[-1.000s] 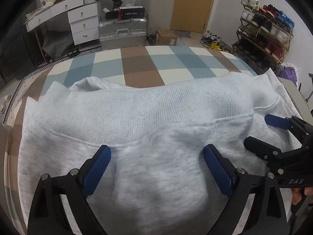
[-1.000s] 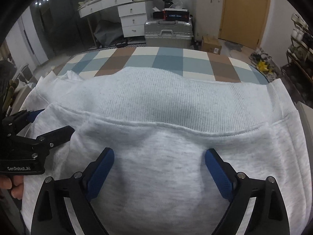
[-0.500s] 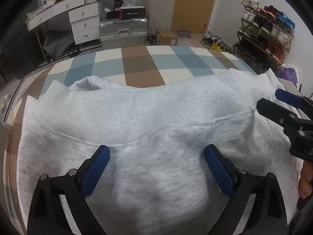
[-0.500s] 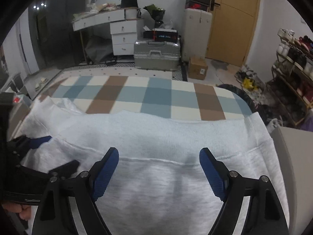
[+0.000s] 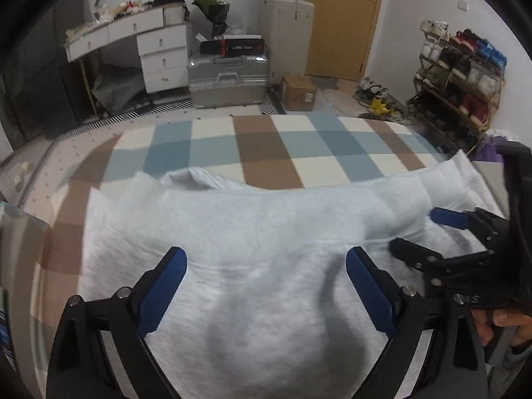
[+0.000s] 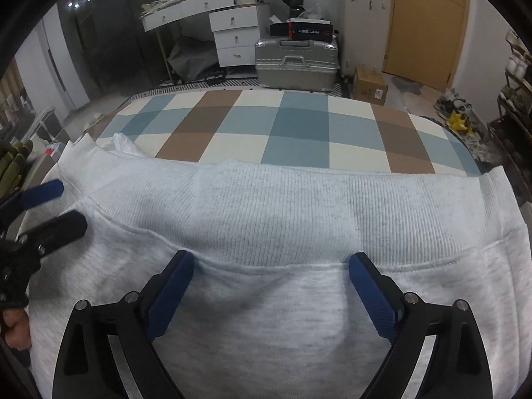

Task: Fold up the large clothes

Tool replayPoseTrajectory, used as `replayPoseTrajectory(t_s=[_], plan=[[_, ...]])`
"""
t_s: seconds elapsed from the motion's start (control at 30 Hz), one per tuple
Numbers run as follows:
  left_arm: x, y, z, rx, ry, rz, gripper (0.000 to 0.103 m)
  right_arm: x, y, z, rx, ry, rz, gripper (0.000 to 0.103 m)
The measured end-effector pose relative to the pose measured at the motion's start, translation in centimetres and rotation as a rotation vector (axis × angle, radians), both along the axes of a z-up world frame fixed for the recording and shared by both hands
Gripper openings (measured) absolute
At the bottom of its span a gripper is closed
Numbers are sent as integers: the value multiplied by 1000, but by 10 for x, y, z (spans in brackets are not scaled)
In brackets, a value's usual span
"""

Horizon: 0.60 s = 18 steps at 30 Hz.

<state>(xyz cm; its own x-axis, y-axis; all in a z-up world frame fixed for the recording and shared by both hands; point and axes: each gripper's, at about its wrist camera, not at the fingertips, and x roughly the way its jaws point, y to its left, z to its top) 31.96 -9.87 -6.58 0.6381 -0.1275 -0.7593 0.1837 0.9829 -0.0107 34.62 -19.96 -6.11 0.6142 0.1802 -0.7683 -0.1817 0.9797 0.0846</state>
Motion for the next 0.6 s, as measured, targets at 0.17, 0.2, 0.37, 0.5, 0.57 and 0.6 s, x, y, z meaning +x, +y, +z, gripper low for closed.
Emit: replayPoseTrajectory(t_s=[0.17, 0.2, 0.37, 0.5, 0.57, 0.6], plan=[[25, 15, -36, -70, 102, 30, 102, -3, 1, 1, -2, -3, 4, 97], [25, 16, -35, -75, 100, 30, 102, -3, 1, 2, -4, -4, 6, 97], [23, 13, -35, -54, 87, 29, 103, -12, 1, 16, -41, -27, 30, 94], [21, 14, -34, -65, 88, 27, 103, -23, -43, 37, -81, -120, -98, 95], [22, 15, -34, -74, 92, 25, 103, -14, -66, 21, -95, -29, -136, 95], [22, 15, -34, -78, 94, 25, 102, -6, -78, 2, -110, 50, -143, 94]])
